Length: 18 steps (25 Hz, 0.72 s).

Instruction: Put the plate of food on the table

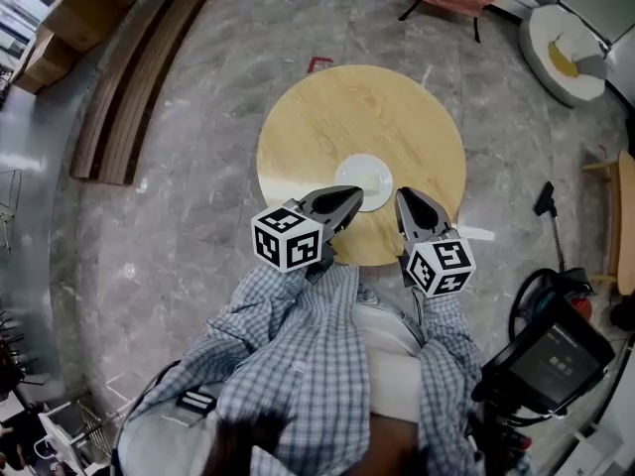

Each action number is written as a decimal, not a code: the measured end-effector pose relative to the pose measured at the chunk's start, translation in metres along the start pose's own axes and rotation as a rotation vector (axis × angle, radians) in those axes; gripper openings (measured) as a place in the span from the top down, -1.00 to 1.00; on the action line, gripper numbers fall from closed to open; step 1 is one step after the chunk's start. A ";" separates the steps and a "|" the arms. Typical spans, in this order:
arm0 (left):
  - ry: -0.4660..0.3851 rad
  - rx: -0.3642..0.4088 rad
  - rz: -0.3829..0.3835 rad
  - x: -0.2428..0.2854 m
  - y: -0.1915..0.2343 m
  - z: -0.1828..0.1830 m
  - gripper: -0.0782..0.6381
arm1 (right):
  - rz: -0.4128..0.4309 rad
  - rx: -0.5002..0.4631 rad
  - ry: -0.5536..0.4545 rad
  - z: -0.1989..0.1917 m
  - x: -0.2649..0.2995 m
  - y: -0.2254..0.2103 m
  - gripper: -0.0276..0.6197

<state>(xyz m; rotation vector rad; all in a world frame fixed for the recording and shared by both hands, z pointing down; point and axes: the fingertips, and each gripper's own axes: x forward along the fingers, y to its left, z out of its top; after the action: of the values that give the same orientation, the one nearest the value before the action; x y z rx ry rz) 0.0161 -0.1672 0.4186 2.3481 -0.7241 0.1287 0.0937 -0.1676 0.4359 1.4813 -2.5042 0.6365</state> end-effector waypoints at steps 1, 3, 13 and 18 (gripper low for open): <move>-0.004 0.006 -0.010 -0.001 -0.005 0.003 0.76 | -0.006 0.002 -0.020 0.006 -0.005 0.000 0.80; -0.018 0.015 -0.026 -0.003 -0.013 0.011 0.76 | -0.011 0.006 -0.056 0.019 -0.014 0.001 0.80; -0.058 0.065 -0.097 0.001 -0.036 0.036 0.76 | -0.017 -0.065 -0.143 0.047 -0.034 0.001 0.80; -0.036 0.057 -0.109 0.001 -0.040 0.028 0.76 | -0.036 -0.092 -0.135 0.043 -0.039 0.002 0.84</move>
<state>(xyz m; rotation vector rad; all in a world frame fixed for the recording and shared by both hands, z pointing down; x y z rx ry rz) 0.0358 -0.1601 0.3747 2.4439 -0.6153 0.0607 0.1146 -0.1548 0.3834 1.5818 -2.5602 0.4216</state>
